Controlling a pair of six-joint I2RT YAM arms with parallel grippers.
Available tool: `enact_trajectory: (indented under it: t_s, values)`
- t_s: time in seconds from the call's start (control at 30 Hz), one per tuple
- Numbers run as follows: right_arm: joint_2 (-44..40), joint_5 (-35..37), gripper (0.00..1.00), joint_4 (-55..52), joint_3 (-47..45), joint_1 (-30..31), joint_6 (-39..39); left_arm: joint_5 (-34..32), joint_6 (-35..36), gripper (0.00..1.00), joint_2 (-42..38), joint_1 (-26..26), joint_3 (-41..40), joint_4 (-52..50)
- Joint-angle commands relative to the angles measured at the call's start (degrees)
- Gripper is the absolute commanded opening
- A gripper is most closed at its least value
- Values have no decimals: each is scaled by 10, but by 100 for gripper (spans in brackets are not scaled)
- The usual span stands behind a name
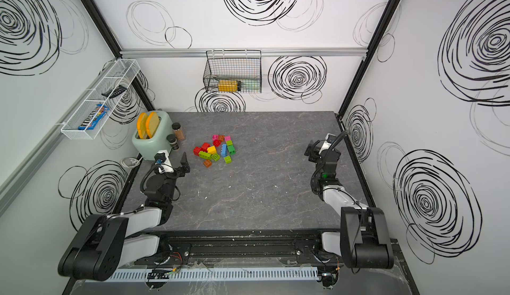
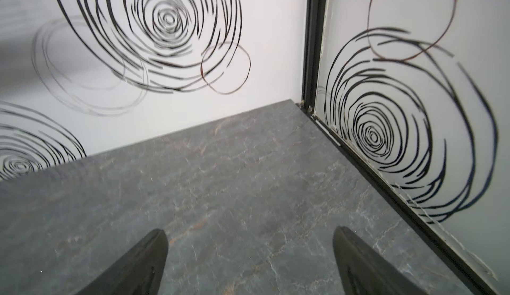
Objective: Assemble the number 4 with lego
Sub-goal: Move the lego brick at the center of the board.
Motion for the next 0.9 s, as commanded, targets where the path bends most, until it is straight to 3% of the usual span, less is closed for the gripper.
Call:
enact_trajectory:
  t_s: [0.0,0.07,0.17,0.27,0.33,0.37,0.43,0.57,0.87]
  values:
    - [-28,-28,97,-157,50,1,97,-190,-80,96,-60,-42,49,-87]
    - [-37,-93,97,-181,57,3,121,-207,-140,96,-77,-70,96,-183]
    - [-39,-209,97,-191,47,9,176,-129,-216,96,-71,-102,173,-342]
    - [-20,-310,97,-209,36,34,207,-84,-249,96,-42,-146,230,-459]
    - [16,-405,97,-199,38,72,182,-65,-255,96,-12,-176,263,-533]
    - [34,-418,97,-219,49,95,169,-52,-255,96,4,-185,279,-565]
    - [74,-384,97,-274,89,161,143,-4,-254,96,50,-188,315,-627]
    - [123,-320,97,-269,126,252,123,52,-238,96,133,-162,360,-669]
    - [175,-276,97,-281,209,280,123,102,-197,99,272,-80,490,-708]
